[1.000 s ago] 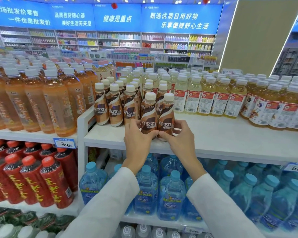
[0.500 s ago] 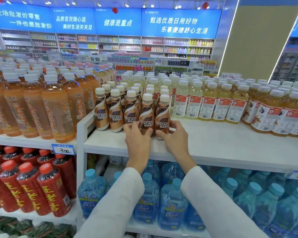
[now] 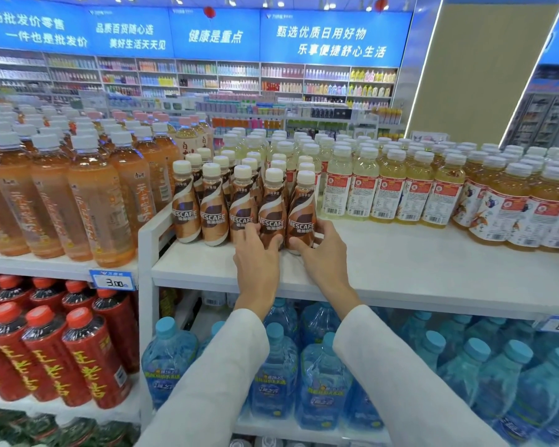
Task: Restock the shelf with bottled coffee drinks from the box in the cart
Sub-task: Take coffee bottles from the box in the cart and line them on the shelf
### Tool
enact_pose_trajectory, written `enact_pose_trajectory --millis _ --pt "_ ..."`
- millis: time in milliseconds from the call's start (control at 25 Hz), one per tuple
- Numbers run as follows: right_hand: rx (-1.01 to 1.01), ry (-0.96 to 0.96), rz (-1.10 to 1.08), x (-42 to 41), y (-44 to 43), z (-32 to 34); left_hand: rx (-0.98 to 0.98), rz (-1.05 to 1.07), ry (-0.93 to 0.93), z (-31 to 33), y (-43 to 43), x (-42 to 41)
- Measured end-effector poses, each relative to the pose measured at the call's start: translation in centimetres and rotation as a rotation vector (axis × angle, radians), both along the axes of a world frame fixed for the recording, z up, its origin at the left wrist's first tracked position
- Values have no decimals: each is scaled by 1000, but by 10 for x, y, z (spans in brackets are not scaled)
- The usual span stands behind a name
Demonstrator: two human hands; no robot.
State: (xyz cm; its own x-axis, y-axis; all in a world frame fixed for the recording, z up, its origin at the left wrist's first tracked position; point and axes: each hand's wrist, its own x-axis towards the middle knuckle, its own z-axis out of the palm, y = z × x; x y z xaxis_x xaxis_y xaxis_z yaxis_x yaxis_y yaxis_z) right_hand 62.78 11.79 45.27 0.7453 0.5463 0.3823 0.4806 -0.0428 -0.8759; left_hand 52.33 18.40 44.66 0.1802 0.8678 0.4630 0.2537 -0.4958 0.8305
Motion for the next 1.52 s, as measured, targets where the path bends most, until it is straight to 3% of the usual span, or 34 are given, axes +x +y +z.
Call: enact_pose_trajectory --millis 760,960,1280,1520 --pt "-13 -19 7 -2 3 -1 -32 44 58 0 0 1" --pt "-142 -43 20 -12 -10 4 -26 -2 87 3 -5 -16" --pt "-72 -113 134 -99 -64 -31 -47 -35 25 -39 -41 -124" --pt "-176 20 414 -198 -74 -96 -199 208 27 -115 -78 -268"
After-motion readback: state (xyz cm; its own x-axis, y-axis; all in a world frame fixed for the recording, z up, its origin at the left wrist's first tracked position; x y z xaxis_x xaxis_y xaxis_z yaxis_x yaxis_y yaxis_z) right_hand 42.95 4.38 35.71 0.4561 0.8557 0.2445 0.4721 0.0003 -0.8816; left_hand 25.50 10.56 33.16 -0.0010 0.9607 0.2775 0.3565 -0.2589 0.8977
